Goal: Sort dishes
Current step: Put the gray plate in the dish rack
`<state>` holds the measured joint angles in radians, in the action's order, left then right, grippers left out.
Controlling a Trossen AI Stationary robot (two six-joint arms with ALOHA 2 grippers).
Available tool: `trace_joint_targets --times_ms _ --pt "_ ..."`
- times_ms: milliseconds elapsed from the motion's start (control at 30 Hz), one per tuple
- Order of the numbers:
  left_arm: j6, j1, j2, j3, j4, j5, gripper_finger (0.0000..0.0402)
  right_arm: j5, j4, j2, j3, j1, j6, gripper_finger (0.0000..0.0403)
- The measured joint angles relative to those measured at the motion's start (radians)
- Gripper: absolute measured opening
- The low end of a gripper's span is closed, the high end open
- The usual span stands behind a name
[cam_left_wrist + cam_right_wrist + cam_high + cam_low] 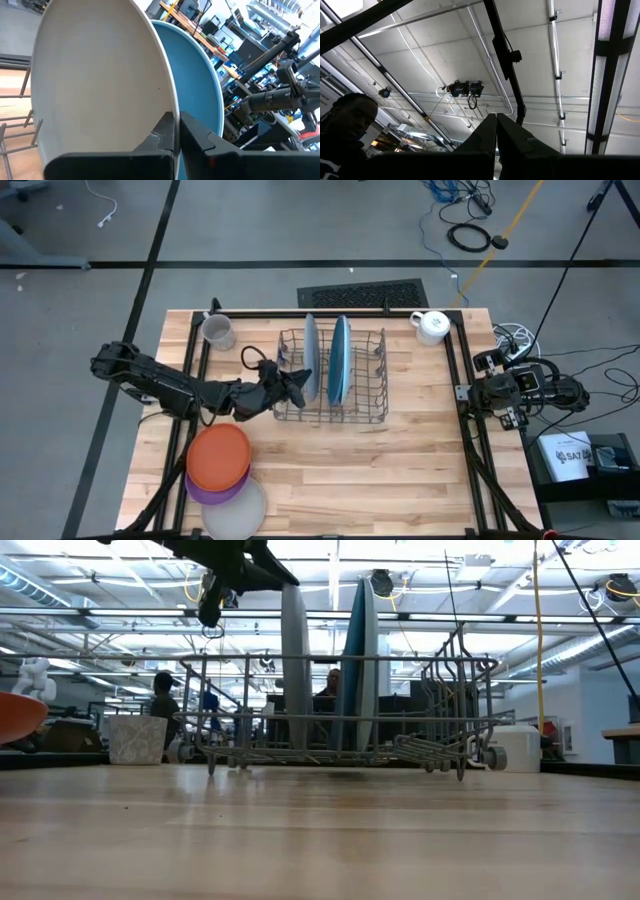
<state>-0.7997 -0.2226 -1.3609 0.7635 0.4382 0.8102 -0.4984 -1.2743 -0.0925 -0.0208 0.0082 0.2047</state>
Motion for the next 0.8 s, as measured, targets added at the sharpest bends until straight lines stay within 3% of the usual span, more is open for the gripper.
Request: trace_joint_targets --times_ms 600,800 --pt "0.022 0.002 0.000 0.000 0.002 -0.025 0.0017 0.000 0.000 0.000 0.000 0.000 0.000 0.0009" --pt "0.022 0.002 0.000 0.000 0.010 -0.030 0.0067 0.000 0.000 0.000 0.000 0.000 0.000 0.0009"
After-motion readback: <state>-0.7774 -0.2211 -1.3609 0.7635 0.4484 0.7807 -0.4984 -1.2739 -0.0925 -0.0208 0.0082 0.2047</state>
